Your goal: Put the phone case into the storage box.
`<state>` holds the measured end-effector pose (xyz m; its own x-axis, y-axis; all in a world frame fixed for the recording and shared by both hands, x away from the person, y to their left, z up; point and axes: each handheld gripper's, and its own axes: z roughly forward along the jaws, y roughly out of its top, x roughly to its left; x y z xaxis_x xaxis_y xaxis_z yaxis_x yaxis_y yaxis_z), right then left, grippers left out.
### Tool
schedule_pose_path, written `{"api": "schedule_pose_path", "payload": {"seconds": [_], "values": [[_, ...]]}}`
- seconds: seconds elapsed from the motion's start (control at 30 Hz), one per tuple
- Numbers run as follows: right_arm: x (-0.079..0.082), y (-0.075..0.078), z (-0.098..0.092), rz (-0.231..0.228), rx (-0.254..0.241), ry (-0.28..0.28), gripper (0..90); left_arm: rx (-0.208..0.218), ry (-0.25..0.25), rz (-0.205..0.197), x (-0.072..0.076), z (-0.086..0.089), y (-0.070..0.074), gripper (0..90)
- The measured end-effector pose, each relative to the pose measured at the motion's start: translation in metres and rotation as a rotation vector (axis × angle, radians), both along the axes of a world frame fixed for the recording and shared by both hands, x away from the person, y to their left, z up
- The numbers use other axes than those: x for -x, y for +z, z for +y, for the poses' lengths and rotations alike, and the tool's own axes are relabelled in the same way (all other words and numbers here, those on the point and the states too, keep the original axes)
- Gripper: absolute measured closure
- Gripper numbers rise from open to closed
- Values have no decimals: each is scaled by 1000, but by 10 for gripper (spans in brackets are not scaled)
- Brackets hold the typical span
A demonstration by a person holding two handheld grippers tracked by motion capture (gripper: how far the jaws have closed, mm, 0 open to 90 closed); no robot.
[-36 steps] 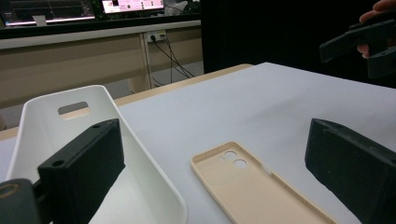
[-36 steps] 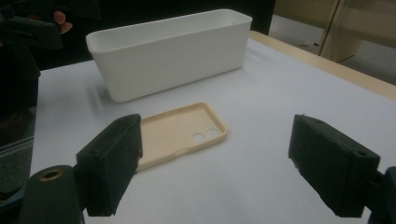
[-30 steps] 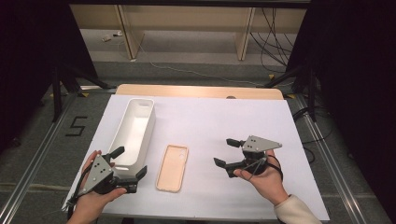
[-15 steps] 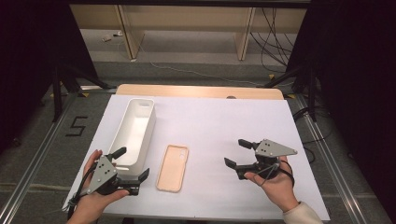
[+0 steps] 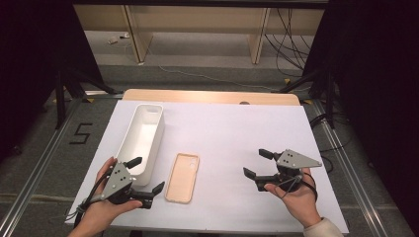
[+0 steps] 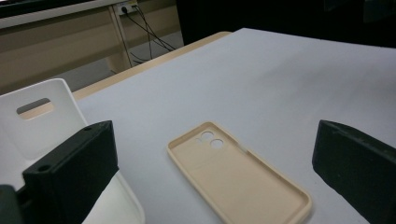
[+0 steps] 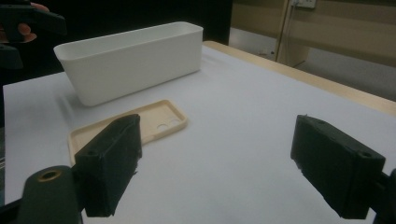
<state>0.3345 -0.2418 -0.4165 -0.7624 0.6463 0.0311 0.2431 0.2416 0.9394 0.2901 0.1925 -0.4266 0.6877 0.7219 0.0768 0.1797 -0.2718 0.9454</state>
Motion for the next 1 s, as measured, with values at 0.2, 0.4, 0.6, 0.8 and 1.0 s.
{"api": "schedule_pose_path", "payload": {"seconds": [0.2,0.4,0.6,0.8,1.0], "values": [[3,-2,-9,-11,-5,-24,175,-79,-81,32,-1,-11,1,117],[5,-4,-11,11,-21,-18,176,-250,-206,113,-2,-22,-2,179],[4,-5,-12,32,19,-27,184,-455,-349,157,-5,-36,-12,228],[3,-7,-11,24,6,-18,187,-542,-389,189,-13,-43,-15,237],[4,-6,-12,26,-4,-14,189,-653,-433,194,-21,-56,-17,256]]}}
